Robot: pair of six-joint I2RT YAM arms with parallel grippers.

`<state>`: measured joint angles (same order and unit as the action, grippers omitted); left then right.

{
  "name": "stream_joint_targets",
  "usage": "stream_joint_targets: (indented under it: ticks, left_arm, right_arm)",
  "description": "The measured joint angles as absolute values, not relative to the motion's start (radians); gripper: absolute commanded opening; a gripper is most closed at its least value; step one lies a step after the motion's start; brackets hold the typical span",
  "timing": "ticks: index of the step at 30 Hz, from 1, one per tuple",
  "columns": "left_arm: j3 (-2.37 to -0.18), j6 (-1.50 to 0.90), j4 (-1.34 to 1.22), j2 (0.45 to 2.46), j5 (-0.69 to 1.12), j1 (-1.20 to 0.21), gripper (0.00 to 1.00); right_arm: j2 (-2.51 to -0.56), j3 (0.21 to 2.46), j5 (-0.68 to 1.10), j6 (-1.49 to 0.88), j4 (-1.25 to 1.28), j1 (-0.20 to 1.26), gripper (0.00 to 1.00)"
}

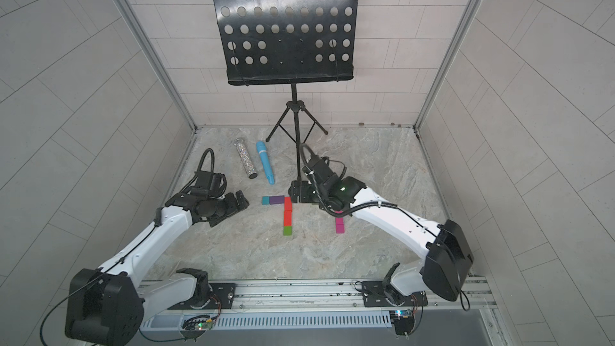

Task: Assemble the number 7 with building blocks
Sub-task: Adjust the building block at the center of the board, then reset both arms

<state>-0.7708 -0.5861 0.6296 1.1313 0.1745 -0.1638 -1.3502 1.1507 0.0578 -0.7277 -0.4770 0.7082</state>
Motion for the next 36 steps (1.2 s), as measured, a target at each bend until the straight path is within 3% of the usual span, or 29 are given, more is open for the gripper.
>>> stream_joint_targets:
  ticks: [3,7,12,14,20,22,36]
  left_arm:
    - [-0.784,-0.480,0.553,1.125,-0.021,-0.164,1.00]
    - [-0.644,-0.264,0.230,1.119,-0.222,-0.160,1.00]
    - [-0.341,-0.057,-0.364,1.286,-0.307,-0.133,1.00]
    - [-0.348,-0.031,-0.384,1.372,-0.287,-0.104,1.00]
    - [-0.390,-0.033,-0.770,1.544,-0.161,-0.020,1.00]
    - [-0.374,-0.036,-0.792,1.560,-0.152,-0.019,1.00]
    - [-0.388,-0.033,-0.869,1.570,-0.160,-0.025,1.00]
  right_arm:
    - [-1.270,1.061,-0.133,-0.572,-0.435,0.579,1.00]
    - [-1.214,0.790,-0.324,-0.324,-0.208,0.367,1.00]
    - [-1.224,0.484,-0.322,-0.184,0.126,0.133,1.00]
    - [-1.261,0.416,-0.317,-0.167,0.274,0.078,1.00]
    - [-1.519,0.393,-0.271,-0.149,0.643,0.017,1.00]
    - [-1.549,0.368,-0.262,-0.145,0.759,0.016,1.00]
    - [-1.547,0.376,-0.220,-0.117,0.858,0.020,1.00]
